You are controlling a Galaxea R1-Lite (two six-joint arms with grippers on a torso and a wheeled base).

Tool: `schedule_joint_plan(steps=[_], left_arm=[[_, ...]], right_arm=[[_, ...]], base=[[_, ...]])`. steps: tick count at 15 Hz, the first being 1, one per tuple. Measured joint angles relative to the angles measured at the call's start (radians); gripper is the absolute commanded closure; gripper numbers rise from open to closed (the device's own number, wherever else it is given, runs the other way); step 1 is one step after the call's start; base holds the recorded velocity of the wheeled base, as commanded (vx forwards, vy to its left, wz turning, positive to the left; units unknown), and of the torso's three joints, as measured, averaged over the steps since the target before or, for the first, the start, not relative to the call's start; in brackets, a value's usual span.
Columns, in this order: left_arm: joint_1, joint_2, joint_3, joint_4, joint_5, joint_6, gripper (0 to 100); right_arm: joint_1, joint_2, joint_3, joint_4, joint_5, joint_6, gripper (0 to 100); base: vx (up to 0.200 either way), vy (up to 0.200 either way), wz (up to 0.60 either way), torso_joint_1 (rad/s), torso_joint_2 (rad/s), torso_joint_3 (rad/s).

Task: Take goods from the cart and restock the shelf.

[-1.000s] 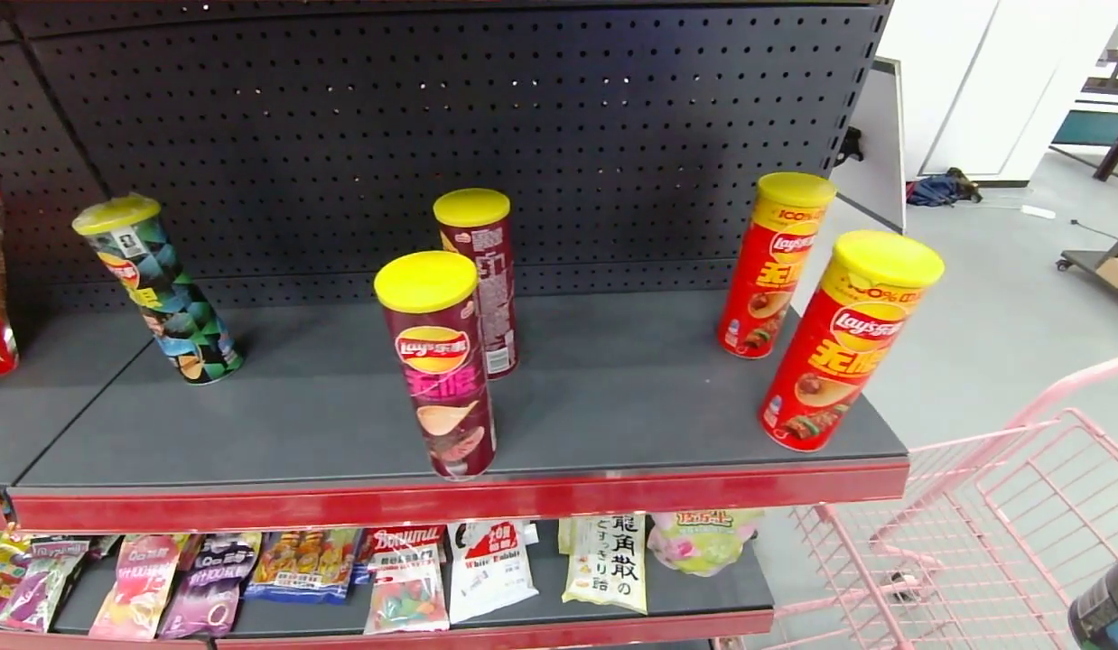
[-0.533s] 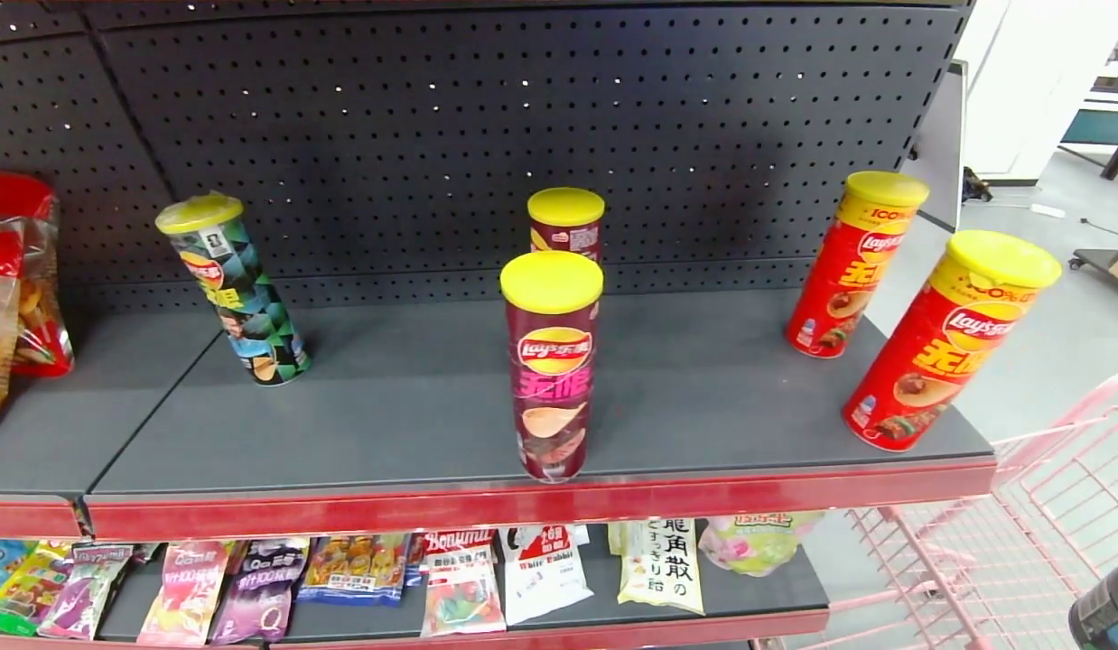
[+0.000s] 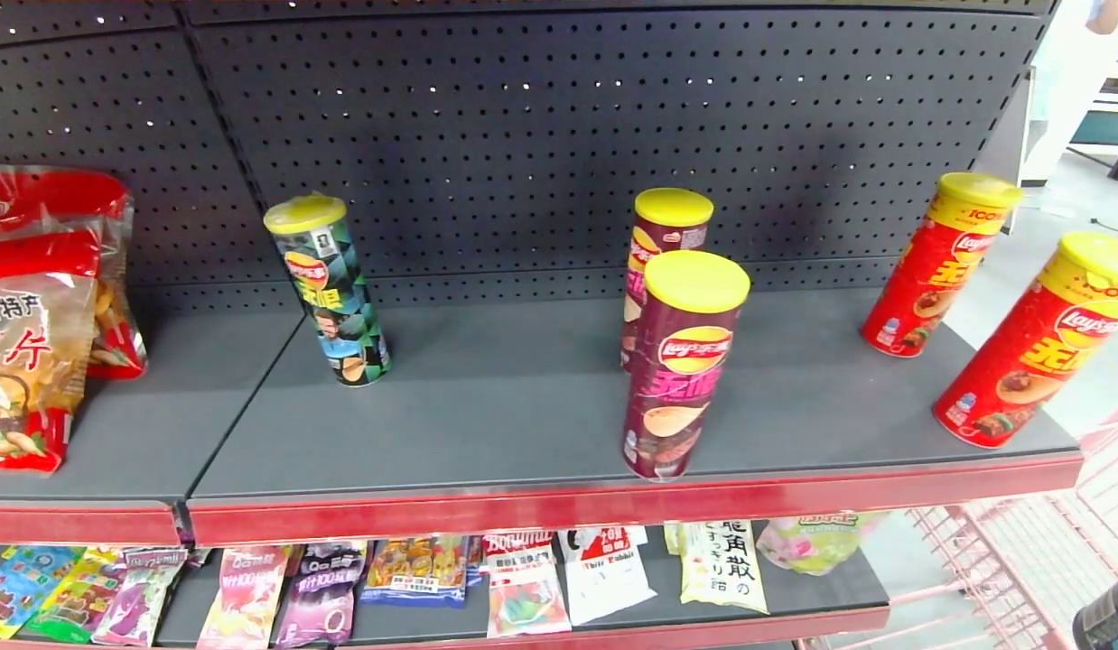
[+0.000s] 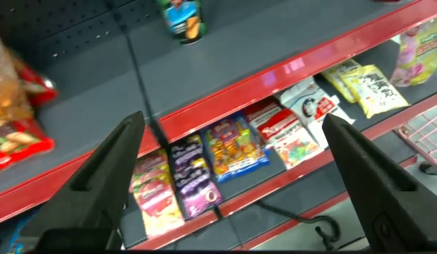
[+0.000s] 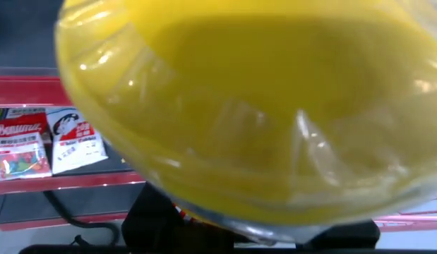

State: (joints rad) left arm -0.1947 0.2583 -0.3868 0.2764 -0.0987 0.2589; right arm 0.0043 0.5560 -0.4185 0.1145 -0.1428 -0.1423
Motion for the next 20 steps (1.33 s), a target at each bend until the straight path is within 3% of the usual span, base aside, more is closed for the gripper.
schedule_joint_plan(steps=[13, 20], left_arm=[[0.000, -0.007, 0.001, 0.000, 0.001, 0.002, 0], [0.000, -0.011, 0.009, -0.002, 0.002, 0.002, 0]], right_arm=[[0.001, -0.042, 0.017, -0.001, 0.007, -0.009, 100], [0.001, -0.042, 0.029, 0.000, 0.018, -0.010, 100]], base=[[0.000, 0.200, 0.00, 0.002, 0.00, 0.003], [0.000, 0.000, 0.00, 0.000, 0.00, 0.000]])
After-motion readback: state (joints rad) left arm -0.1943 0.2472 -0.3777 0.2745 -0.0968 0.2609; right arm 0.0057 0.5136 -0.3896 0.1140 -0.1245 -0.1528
